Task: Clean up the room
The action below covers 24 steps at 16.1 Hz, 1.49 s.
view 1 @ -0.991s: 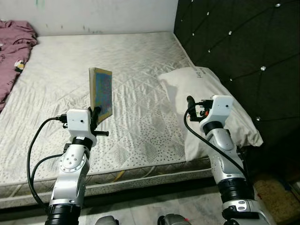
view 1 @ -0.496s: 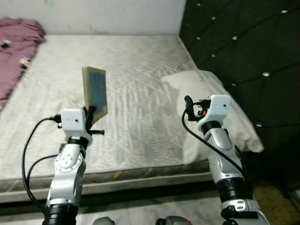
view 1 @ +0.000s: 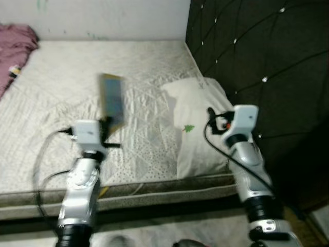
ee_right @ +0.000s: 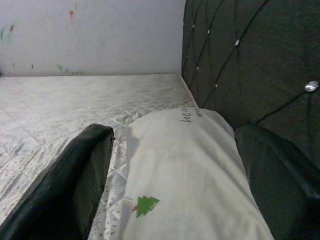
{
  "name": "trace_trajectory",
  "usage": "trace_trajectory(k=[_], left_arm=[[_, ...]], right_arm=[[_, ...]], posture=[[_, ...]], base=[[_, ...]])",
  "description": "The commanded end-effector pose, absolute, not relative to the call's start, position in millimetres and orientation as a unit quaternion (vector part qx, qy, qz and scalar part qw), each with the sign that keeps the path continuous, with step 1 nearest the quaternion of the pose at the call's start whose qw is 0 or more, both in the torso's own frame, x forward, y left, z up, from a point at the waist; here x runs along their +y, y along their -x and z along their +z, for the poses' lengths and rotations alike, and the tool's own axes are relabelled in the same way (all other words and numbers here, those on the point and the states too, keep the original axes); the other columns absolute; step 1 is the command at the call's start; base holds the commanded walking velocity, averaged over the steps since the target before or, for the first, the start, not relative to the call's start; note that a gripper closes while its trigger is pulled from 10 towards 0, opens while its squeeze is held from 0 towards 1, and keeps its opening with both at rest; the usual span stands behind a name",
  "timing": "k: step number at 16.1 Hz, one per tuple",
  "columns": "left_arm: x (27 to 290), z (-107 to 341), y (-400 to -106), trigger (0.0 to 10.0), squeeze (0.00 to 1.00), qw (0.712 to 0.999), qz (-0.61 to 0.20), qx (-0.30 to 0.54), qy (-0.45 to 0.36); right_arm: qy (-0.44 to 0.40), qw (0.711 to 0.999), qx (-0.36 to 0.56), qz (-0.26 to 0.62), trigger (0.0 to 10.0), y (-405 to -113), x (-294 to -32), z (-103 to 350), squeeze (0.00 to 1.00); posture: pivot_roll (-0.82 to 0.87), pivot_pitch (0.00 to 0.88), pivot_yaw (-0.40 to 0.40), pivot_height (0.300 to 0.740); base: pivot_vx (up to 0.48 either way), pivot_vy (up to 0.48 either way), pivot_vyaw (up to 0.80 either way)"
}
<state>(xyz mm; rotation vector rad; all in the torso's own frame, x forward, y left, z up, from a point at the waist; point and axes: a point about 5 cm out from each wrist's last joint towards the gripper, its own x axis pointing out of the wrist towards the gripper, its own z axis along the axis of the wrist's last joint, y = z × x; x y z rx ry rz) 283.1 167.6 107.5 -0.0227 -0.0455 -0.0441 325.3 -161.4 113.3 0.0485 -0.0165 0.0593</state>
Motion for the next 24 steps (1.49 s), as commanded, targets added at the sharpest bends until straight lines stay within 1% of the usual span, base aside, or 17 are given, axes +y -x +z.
trace_trajectory(k=[1, 10, 13, 19, 24], left_arm=[[178.6, 123.1, -285.6, 10.0, 0.00, 0.998, -0.004, -0.059, 0.008], [176.5, 125.1, -283.8, 10.0, 0.00, 0.997, -0.020, -0.069, 0.014], [177.3, 124.9, -282.7, 10.0, 0.00, 0.997, -0.021, -0.069, 0.014], [176.8, 125.1, -282.9, 10.0, 0.00, 0.997, -0.026, -0.070, 0.013], [176.2, 124.6, -282.6, 10.0, 0.00, 0.997, -0.029, -0.069, 0.012]], right_arm=[[-0.028, 0.999, -0.015, 0.039, 10.0, -327.7, -154.4, 117.9, 0.00], [-0.022, 0.999, -0.014, 0.043, 10.0, -327.2, -154.5, 117.6, 0.00], [-0.018, 0.998, -0.019, 0.054, 10.0, -326.4, -151.8, 118.9, 0.00], [-0.020, 0.998, -0.020, 0.055, 10.0, -326.6, -151.6, 119.4, 0.00], [-0.020, 0.998, -0.018, 0.055, 10.0, -326.7, -152.0, 119.0, 0.00]], posture=[[-0.03, 0.000, -0.018, 0.740], [-0.03, 0.000, -0.021, 0.740], [-0.03, 0.000, -0.021, 0.740], [-0.03, 0.000, -0.022, 0.740], [-0.03, 0.000, -0.022, 0.740]], base=[[0.000, 0.000, 0.00], [0.027, 0.000, 0.00], [0.290, 0.000, 0.00], [0.381, 0.000, 0.53], [0.480, 0.000, 0.00]])
